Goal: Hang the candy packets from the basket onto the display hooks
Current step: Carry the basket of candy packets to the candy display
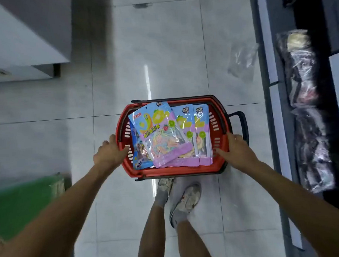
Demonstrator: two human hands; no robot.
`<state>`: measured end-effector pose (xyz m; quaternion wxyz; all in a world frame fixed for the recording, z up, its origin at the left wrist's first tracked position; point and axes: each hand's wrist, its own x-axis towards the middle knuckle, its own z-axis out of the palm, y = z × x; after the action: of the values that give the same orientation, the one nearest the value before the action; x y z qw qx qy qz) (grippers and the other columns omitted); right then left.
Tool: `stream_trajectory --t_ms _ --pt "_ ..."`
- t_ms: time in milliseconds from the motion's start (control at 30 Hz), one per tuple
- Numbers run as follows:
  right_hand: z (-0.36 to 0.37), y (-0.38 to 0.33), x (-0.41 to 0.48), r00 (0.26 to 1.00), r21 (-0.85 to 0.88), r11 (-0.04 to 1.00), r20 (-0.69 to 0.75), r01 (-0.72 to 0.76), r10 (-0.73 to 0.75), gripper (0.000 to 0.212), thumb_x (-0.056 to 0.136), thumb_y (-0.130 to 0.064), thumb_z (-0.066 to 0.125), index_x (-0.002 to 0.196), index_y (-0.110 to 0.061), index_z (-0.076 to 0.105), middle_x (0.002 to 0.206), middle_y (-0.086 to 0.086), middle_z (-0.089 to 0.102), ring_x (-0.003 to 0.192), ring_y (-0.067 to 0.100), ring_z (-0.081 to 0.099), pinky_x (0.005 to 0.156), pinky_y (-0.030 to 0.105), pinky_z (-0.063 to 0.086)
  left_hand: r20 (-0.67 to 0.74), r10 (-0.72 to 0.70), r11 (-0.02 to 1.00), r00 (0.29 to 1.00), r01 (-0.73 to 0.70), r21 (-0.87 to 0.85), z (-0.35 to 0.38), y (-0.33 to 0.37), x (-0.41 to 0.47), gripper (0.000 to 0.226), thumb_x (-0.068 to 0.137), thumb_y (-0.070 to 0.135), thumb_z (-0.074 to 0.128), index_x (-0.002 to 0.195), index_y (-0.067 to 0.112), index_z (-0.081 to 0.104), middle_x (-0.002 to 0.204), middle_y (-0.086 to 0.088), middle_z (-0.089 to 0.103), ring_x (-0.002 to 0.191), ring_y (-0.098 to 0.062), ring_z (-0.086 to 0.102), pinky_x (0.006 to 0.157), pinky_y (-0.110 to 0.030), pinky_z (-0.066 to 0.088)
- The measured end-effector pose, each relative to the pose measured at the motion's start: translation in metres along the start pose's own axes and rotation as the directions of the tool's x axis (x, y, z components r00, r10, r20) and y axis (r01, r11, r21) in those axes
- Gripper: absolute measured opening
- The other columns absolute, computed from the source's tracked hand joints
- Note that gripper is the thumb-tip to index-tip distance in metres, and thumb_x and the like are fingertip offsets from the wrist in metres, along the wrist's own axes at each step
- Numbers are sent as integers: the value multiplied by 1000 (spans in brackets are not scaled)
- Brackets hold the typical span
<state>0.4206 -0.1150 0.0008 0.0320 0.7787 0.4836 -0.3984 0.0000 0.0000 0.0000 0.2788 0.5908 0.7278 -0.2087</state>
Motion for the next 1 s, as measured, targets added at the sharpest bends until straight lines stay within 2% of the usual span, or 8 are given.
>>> stream_trajectory --t_ms 100,167,333,467,567,667,833,1000 --pt "6 5 34 988 124 990 -132 -69 86 62 90 -49 67 136 -12 49 130 18 55 119 34 55 96 49 53 -5 -106 978 994 103 -181 19 5 27 69 91 58 58 142 18 35 126 -14 60 105 -38 68 86 -54 60" --pt "9 5 56 970 169 970 -138 -176 200 60 92 -39 72 133 -2 49 132 22 53 118 38 56 94 45 53 20 -145 953 989 146 -266 30 7 42 63 95 49 61 142 14 36 124 -15 62 100 -37 71 83 -53 62" --pt "17 9 97 928 463 818 30 -342 372 58 85 -26 78 132 -8 50 119 9 62 103 28 65 86 36 54 27 -208 906 978 203 -372 43 10 70 48 98 29 64 135 7 42 109 -13 68 83 -34 73 72 -46 63" --pt "8 14 109 884 641 645 123 -417 450 17 86 -5 72 95 -14 61 90 6 68 79 22 67 70 31 56 54 -258 894 965 260 -366 44 5 82 37 92 18 64 124 2 53 102 -16 71 80 -35 71 73 -46 63" --pt "8 17 99 858 689 566 163 -452 487 27 86 -6 72 111 -9 62 95 12 71 84 28 71 71 35 61 109 -245 907 963 267 -325 33 0 76 27 88 14 64 110 -3 64 94 -17 73 76 -34 72 74 -46 64" --pt "12 25 66 823 732 512 117 -450 557 40 79 -14 82 114 -13 61 108 13 72 94 31 73 88 47 63 123 -188 932 974 216 -290 14 9 50 19 93 17 66 103 2 60 93 -16 72 80 -36 71 77 -46 63" --pt "-15 42 -34 775 727 492 86 -479 627 45 80 -14 82 121 -9 64 107 11 71 91 28 70 83 37 60 155 -46 979 987 75 -189 -54 45 -4 18 96 22 68 104 7 63 93 -14 72 72 -29 70 74 -43 61" --pt "-49 60 -172 690 758 384 119 -528 714 50 80 -17 82 124 -4 61 111 14 70 94 30 70 81 39 61 202 172 985 964 -171 -24 -132 114 -71 24 96 29 69 103 7 68 91 -13 75 74 -30 74 73 -42 63"
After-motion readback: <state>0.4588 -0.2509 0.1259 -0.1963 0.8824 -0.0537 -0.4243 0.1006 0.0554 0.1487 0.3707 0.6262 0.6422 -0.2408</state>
